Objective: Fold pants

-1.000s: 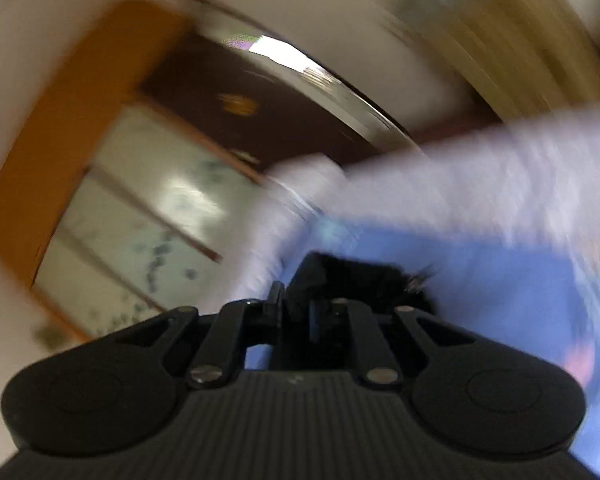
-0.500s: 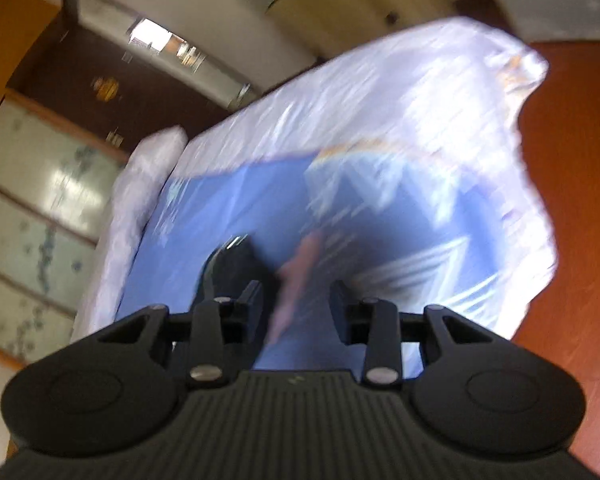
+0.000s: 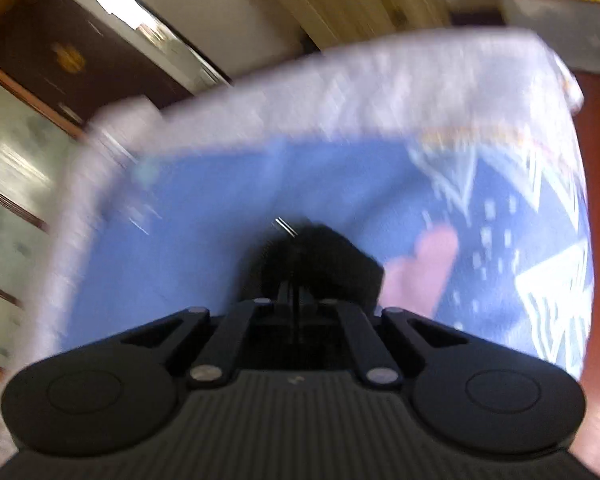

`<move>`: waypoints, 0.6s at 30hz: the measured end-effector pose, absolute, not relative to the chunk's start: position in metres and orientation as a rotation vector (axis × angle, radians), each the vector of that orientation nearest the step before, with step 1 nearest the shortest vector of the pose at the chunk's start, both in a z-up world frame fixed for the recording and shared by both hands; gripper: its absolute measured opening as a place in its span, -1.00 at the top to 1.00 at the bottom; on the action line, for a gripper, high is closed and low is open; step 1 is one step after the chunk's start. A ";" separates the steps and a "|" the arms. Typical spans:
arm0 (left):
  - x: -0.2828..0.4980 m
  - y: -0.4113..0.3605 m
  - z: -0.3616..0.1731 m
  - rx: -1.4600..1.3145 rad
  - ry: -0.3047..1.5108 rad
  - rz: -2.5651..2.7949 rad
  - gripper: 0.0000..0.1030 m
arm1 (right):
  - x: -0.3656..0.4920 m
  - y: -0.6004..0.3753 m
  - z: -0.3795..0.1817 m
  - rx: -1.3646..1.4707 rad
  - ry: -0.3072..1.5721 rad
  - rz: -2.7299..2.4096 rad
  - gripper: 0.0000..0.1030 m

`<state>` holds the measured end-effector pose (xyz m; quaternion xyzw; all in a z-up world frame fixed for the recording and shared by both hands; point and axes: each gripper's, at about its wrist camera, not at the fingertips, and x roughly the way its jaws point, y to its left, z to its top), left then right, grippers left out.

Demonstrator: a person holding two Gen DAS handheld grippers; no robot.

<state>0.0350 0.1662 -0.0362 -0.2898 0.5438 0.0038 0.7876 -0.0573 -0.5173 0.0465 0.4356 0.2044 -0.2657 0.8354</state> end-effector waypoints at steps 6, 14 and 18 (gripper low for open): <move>0.034 0.169 -0.039 -0.633 1.177 -0.015 0.57 | -0.099 -0.541 0.013 0.960 0.436 -0.707 0.91; 0.026 0.180 -0.036 -0.631 1.210 -0.011 0.39 | -0.147 -0.556 -0.011 1.233 0.337 -0.865 0.70; 0.018 0.192 -0.006 -0.577 1.151 0.005 0.44 | -0.167 -0.546 0.017 1.141 0.237 -1.037 0.40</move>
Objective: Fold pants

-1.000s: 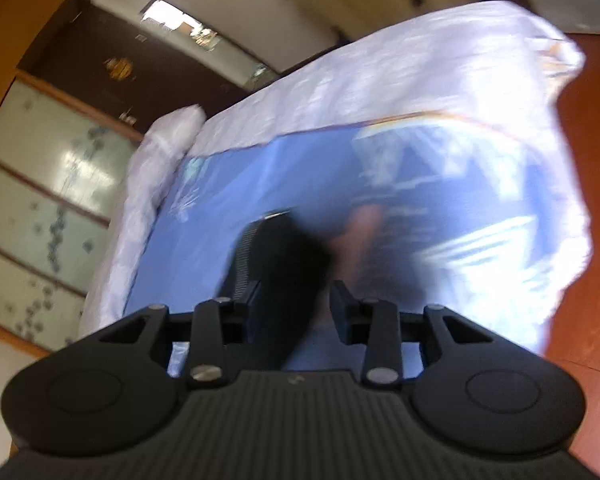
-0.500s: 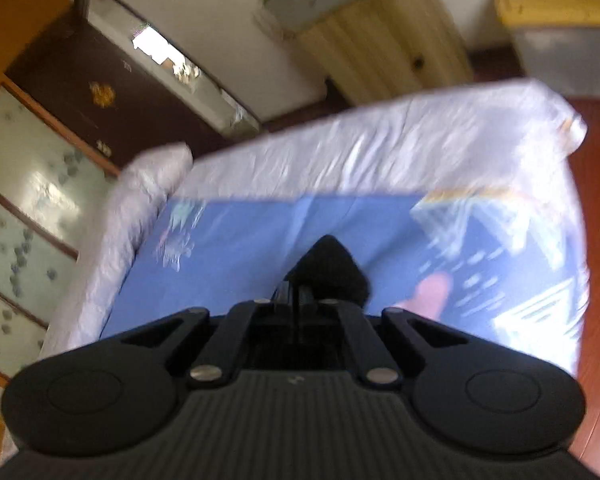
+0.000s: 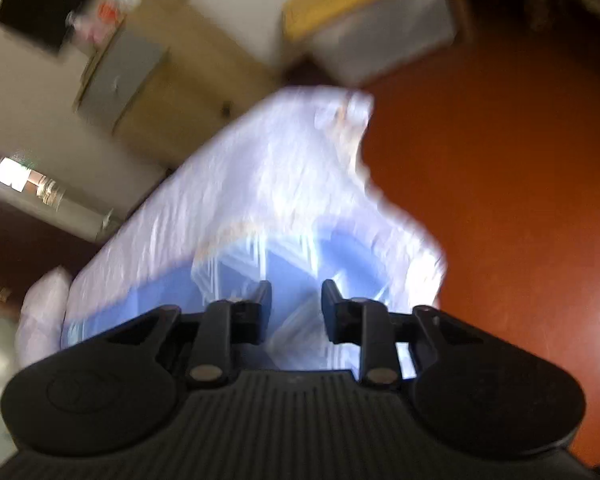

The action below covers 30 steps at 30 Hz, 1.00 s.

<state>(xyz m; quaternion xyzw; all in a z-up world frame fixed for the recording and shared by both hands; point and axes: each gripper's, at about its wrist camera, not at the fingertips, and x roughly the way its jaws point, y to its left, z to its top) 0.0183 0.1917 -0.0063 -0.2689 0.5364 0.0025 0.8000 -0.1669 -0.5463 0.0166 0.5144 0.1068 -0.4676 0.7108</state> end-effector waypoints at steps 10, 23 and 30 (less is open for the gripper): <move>0.096 0.238 0.021 -0.603 0.964 0.110 0.38 | 0.011 -0.415 0.036 0.986 0.637 -0.147 0.19; 0.165 0.197 -0.044 -0.545 1.081 0.079 0.34 | 0.172 -0.266 0.000 0.778 0.796 0.076 0.76; 0.154 0.190 -0.045 -0.542 1.073 0.042 0.32 | 0.076 -0.378 0.107 0.797 0.260 0.014 0.77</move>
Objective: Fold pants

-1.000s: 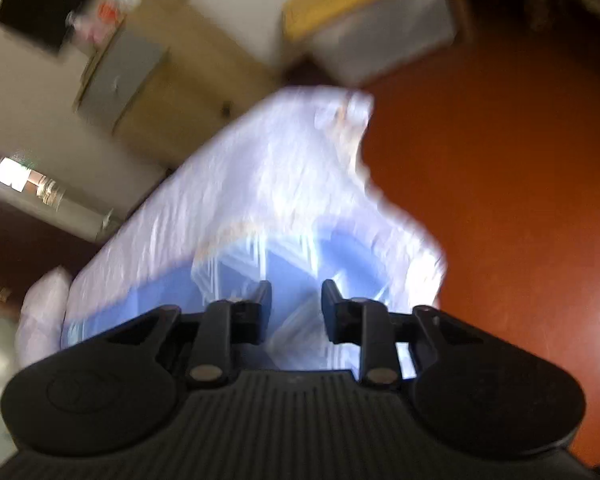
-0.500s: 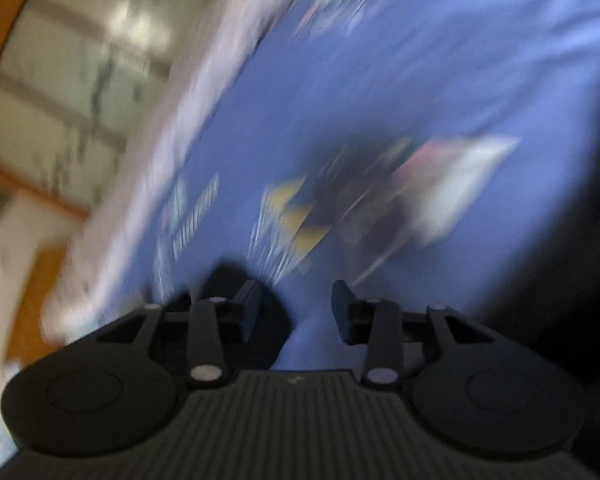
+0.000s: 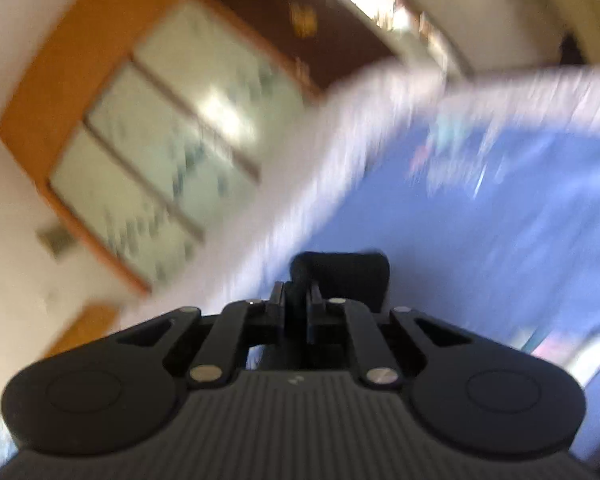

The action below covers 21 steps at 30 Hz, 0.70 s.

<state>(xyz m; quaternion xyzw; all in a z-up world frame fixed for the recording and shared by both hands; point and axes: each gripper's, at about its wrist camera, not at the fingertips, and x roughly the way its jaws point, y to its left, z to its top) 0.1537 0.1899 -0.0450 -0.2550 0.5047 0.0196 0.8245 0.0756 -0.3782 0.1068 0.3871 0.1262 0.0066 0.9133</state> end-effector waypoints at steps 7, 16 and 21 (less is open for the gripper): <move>0.148 0.188 -0.027 -0.505 1.055 0.019 0.26 | -0.017 -0.455 0.042 0.772 0.452 -0.409 0.09; 0.215 0.205 0.008 -0.304 0.928 0.136 -0.78 | -0.024 -0.480 0.051 0.771 0.412 -0.503 0.09; 0.259 0.203 -0.034 -0.249 0.983 0.176 -0.59 | 0.053 -0.475 0.061 0.673 0.489 -0.391 0.09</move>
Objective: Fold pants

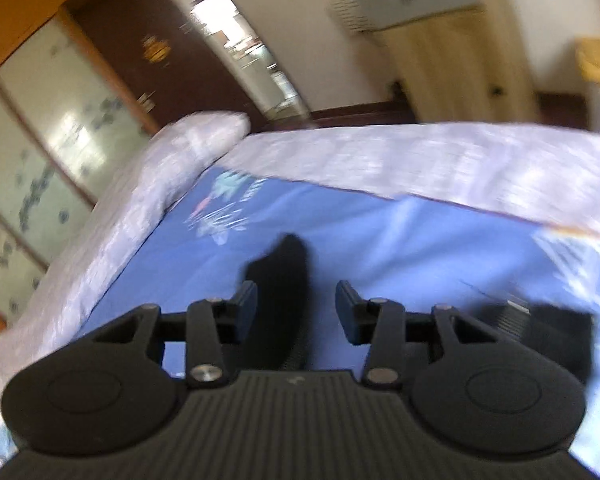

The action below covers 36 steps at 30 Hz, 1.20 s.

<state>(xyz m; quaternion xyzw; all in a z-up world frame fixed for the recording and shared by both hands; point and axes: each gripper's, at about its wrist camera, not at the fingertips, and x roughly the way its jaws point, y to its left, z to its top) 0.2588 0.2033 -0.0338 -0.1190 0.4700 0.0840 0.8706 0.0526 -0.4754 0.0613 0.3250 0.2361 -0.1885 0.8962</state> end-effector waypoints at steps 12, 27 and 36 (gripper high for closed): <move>0.228 0.216 -0.006 -0.312 0.815 0.242 0.06 | 0.190 -0.447 0.012 0.522 0.698 -0.473 0.83; 0.243 0.238 -0.049 -0.385 0.903 0.476 -0.06 | 0.177 -0.496 0.002 0.835 0.591 -0.407 0.06; 0.245 0.230 -0.048 -0.329 0.913 0.474 -0.08 | 0.202 -0.462 -0.027 0.860 0.695 -0.316 0.73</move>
